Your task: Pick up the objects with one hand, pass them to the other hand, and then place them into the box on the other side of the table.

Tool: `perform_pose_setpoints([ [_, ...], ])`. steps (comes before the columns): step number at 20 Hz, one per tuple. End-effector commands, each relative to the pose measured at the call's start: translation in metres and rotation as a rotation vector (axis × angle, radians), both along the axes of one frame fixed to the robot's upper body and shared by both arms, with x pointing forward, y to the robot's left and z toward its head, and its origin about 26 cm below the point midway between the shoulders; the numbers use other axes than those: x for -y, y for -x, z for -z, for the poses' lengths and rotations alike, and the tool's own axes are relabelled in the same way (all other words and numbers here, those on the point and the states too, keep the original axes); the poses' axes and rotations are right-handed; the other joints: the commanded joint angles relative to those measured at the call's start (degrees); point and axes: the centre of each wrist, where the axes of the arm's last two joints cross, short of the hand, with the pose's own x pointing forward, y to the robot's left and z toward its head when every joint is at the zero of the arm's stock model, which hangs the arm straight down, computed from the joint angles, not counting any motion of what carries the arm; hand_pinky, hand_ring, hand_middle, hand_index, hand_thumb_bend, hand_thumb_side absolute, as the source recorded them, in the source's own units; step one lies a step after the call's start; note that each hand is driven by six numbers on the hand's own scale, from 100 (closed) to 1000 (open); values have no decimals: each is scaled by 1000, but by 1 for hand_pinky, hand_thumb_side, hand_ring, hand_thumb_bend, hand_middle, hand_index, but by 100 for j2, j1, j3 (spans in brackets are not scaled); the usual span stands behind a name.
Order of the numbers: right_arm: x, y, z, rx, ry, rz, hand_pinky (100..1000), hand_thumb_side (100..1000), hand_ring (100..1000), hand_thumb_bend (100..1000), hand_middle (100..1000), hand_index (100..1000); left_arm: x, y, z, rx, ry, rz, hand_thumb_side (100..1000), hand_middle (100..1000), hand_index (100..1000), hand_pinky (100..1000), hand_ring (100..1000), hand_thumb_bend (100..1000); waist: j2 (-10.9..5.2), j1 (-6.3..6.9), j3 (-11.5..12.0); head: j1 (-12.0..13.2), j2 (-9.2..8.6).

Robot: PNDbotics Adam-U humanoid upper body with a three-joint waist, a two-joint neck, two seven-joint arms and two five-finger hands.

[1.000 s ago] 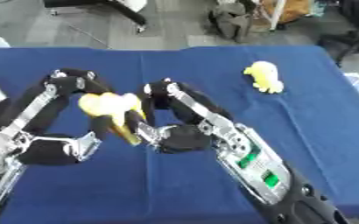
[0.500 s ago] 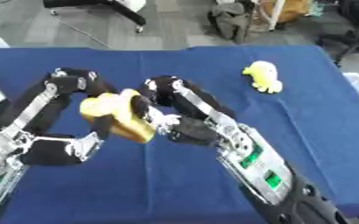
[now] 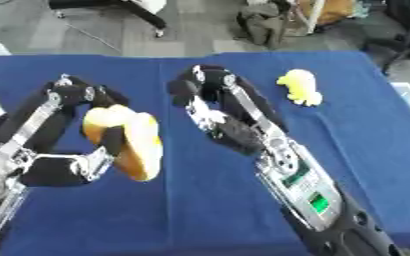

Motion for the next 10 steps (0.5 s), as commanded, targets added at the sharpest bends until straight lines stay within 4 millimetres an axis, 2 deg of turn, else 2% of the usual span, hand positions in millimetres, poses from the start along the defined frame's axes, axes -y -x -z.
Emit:
perform_pose_setpoints([
  [1,2,1,-9,62,-41,52,615,604,732,100,576,528,-3,-2,-4,7,25,-25,357,146,298,686,239,100,-74,10,-11,34,-14],
  [4,5,-1,-12,112,-75,95,616,579,728,100,576,534,-8,-6,-4,8,40,-68,350,147,298,685,240,100,-74,13,-22,216,-14],
  [7,11,-2,-12,140,-90,136,617,570,726,100,575,536,-25,-13,-10,33,63,-171,309,152,300,677,243,100,-81,26,-36,892,-14],
  [8,14,-2,-11,139,-89,152,616,583,727,100,575,536,-35,-16,-14,56,65,-222,237,155,301,666,245,100,-81,33,-40,1145,-14],
  [10,19,-2,-8,127,-86,188,616,603,728,100,574,534,-61,-22,-28,125,50,-362,179,156,301,656,246,100,-71,45,-54,1655,-14],
])
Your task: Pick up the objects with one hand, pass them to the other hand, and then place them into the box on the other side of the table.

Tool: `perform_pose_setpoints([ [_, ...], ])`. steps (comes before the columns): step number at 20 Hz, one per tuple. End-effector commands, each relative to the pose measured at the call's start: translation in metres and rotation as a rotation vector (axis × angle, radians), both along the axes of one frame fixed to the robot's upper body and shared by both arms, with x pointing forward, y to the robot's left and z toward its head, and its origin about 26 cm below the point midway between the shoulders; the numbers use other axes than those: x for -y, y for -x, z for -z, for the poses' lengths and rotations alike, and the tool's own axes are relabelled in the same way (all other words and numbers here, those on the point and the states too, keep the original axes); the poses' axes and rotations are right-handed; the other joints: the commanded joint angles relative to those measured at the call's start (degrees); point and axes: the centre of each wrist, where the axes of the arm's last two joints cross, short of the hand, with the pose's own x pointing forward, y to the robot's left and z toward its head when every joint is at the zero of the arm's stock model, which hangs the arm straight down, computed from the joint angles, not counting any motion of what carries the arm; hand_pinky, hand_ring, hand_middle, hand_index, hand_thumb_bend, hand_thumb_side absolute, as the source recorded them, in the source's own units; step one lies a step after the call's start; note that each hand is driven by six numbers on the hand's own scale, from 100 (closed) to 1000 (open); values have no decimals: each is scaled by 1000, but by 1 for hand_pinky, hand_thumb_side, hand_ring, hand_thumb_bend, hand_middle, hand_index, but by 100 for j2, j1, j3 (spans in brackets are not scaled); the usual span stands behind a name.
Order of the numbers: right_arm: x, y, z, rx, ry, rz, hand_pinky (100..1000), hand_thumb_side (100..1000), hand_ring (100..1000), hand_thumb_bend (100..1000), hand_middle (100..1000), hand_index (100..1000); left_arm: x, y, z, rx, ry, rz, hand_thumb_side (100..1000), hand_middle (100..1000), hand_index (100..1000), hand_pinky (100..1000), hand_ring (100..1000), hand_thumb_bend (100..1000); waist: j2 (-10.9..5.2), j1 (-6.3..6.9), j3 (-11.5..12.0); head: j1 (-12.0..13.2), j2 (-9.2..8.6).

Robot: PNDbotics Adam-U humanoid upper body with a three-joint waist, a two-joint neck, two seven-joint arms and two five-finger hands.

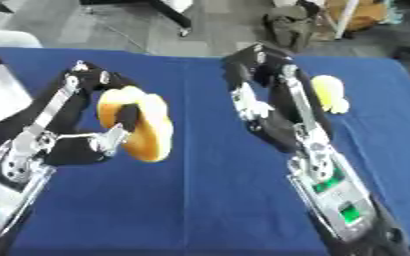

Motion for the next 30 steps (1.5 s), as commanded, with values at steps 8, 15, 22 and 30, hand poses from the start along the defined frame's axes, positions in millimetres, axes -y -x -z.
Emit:
perform_pose_setpoints([
  [8,11,6,7,-52,7,90,614,695,736,100,574,531,-158,-55,-40,175,-330,-959,100,161,297,592,247,250,-63,45,-136,1760,-14],
  [15,12,9,13,-86,24,100,612,713,736,100,573,531,-245,-90,-19,42,-626,-1435,100,172,268,555,318,506,-144,42,-258,1873,-14],
  [22,12,10,15,-99,31,103,612,730,736,100,572,531,-283,-99,33,-279,-1000,-1448,346,605,699,727,654,667,-156,33,-320,1743,-14],
  [30,15,9,14,-94,49,125,615,716,739,100,576,537,-262,-92,-3,-223,-871,-1368,752,716,840,839,737,604,-153,37,-296,1360,-14],
])
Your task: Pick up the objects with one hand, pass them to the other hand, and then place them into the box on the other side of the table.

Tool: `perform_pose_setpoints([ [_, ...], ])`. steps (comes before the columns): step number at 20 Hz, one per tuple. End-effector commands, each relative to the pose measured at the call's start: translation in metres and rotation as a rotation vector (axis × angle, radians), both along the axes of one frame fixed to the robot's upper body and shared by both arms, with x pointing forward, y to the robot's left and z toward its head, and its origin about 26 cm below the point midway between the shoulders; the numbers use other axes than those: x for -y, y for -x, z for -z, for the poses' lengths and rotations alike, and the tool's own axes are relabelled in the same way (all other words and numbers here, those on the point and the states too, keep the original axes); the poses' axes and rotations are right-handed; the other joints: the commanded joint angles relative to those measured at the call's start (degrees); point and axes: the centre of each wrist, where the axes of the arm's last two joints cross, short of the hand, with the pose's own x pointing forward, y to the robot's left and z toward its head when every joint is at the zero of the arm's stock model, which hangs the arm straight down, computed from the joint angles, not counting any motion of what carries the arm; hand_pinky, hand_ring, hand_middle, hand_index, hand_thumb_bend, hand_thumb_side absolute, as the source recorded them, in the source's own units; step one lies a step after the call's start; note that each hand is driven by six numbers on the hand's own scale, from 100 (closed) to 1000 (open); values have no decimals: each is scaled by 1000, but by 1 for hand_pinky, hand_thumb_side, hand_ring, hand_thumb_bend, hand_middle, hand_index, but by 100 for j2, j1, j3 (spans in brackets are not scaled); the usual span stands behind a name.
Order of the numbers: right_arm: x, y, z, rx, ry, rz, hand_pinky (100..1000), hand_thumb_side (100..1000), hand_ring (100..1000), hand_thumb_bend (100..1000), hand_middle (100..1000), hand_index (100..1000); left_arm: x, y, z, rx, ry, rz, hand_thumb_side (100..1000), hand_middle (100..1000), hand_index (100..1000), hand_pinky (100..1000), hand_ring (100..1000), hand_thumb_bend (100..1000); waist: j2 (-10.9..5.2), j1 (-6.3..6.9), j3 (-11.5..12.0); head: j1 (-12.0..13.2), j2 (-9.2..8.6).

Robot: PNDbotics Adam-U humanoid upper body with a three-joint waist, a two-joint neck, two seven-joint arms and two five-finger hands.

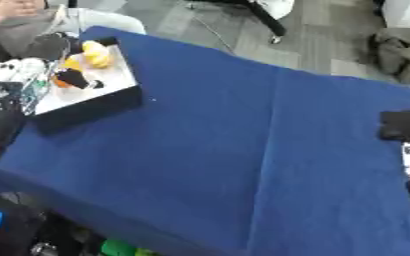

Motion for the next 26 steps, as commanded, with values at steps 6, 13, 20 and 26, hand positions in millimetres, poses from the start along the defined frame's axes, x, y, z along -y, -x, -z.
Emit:
perform_pose_setpoints([
  [6,23,-4,-17,88,120,103,642,651,768,100,621,582,88,32,-84,507,471,501,714,633,802,889,666,236,-114,36,120,-1239,-13],
  [13,70,-15,-36,19,358,286,695,642,842,100,779,700,177,81,-72,510,1091,974,784,617,790,910,652,212,-138,-20,201,-3230,-13],
  [20,157,-64,-17,-303,568,566,746,784,907,100,898,782,229,102,-36,318,1371,1157,874,610,788,916,644,156,-118,-44,434,-4264,-13],
  [26,219,-104,9,-523,655,840,781,804,937,100,944,842,254,105,-39,268,1427,1251,880,608,788,918,641,162,-18,-91,721,-4685,-13],
])
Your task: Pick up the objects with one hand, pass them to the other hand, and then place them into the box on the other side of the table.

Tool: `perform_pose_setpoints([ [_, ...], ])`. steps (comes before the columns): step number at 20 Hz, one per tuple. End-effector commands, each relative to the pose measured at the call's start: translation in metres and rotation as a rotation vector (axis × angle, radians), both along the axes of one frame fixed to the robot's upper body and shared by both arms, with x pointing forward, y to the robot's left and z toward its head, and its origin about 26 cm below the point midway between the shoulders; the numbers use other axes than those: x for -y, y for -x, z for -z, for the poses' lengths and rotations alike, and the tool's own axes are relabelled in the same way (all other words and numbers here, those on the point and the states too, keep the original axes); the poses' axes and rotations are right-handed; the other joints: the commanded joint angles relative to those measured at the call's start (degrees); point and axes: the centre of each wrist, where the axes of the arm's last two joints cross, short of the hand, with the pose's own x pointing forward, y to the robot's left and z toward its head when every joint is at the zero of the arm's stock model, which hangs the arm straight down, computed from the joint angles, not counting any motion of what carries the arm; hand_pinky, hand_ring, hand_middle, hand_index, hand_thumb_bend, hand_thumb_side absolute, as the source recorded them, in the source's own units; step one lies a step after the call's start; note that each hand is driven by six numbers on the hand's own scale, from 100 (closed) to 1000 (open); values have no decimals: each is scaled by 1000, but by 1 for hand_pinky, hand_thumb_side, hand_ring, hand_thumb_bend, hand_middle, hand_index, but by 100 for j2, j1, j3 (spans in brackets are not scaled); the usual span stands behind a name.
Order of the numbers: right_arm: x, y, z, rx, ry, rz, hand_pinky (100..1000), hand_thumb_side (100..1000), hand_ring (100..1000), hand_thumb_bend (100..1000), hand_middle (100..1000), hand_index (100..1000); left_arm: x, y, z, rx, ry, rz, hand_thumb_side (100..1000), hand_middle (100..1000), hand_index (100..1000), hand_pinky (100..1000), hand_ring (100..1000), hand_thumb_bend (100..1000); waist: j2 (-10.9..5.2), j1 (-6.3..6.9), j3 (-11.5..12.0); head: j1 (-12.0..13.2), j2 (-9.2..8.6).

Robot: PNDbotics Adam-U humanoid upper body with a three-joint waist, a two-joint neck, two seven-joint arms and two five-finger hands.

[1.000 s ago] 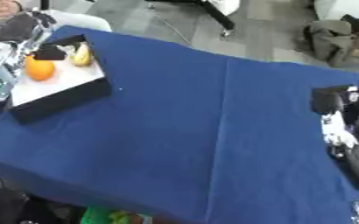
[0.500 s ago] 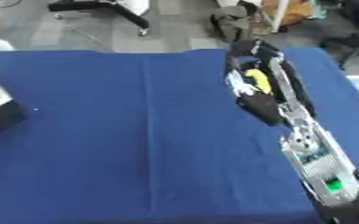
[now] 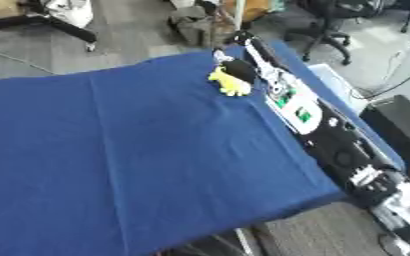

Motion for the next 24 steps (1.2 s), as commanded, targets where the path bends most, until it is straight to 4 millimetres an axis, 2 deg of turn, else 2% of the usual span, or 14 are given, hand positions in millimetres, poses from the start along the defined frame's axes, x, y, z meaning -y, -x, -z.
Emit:
perform_pose_setpoints([
  [1,37,-9,2,-44,70,156,785,783,934,100,945,852,12,3,-9,29,5,63,885,608,790,918,641,161,-14,-45,79,-230,-15],
  [8,65,-14,25,-132,122,347,783,787,922,100,940,875,22,6,-10,39,-43,124,899,603,789,920,639,155,91,-176,468,-608,-15],
  [19,75,-8,59,-231,59,413,771,814,911,100,921,890,26,9,-15,55,-70,153,908,600,792,920,637,148,226,-259,719,-834,-15],
  [22,76,-6,65,-247,51,424,764,781,903,100,906,895,26,9,-17,64,-80,157,909,600,792,920,637,146,262,-281,769,-880,-15],
  [24,76,-5,69,-258,47,427,761,727,899,100,884,894,26,10,-18,69,-85,160,910,600,793,920,636,145,285,-299,804,-912,-15],
])
